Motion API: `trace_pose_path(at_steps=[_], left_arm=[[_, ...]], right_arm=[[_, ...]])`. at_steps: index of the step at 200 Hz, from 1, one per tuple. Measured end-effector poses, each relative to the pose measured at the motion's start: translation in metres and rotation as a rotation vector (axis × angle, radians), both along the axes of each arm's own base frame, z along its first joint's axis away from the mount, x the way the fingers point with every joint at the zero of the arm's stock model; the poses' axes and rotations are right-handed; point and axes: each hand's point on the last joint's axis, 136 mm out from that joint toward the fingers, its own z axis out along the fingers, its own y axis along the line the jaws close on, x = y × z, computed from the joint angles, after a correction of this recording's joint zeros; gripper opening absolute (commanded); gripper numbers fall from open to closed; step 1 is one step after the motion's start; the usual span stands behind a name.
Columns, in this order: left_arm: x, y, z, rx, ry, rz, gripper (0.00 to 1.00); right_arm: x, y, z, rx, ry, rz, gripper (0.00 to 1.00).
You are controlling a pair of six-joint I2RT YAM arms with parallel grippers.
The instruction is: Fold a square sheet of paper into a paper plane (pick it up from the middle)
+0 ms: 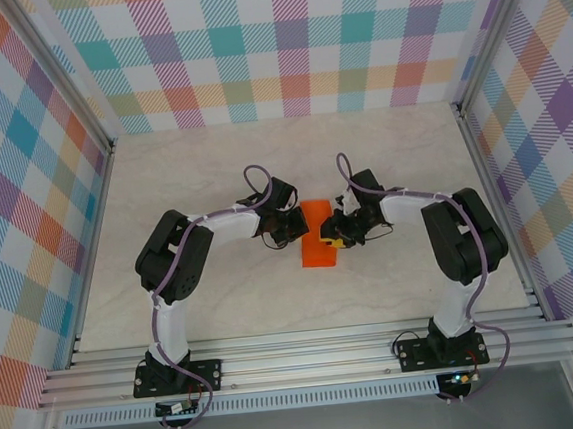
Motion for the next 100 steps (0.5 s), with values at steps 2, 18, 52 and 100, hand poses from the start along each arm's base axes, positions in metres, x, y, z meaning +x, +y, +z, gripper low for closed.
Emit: trace_pose_path(at_steps=[2,18,52,100], left_arm=[[0.0,0.0,0.0,0.0,0.0,0.0,0.0],[0.0,0.0,0.0,0.0,0.0,0.0,0.0],[0.0,0.0,0.0,-0.001,0.002,-0.002,0.0],[0.0,0.0,0.0,0.0,0.0,-0.005,0.0]], right_arm=[[-0.001,0.0,-0.001,-0.002,0.004,-0.001,0.3],[-0.006,-0.002,-0.011,-0.01,0.029,-0.001,0.3],[-0.004,-0.002,-0.01,0.003,0.022,-0.005,0.32],[-0.011,0.001,0.016,0.074,-0.037,0.011,0.32]])
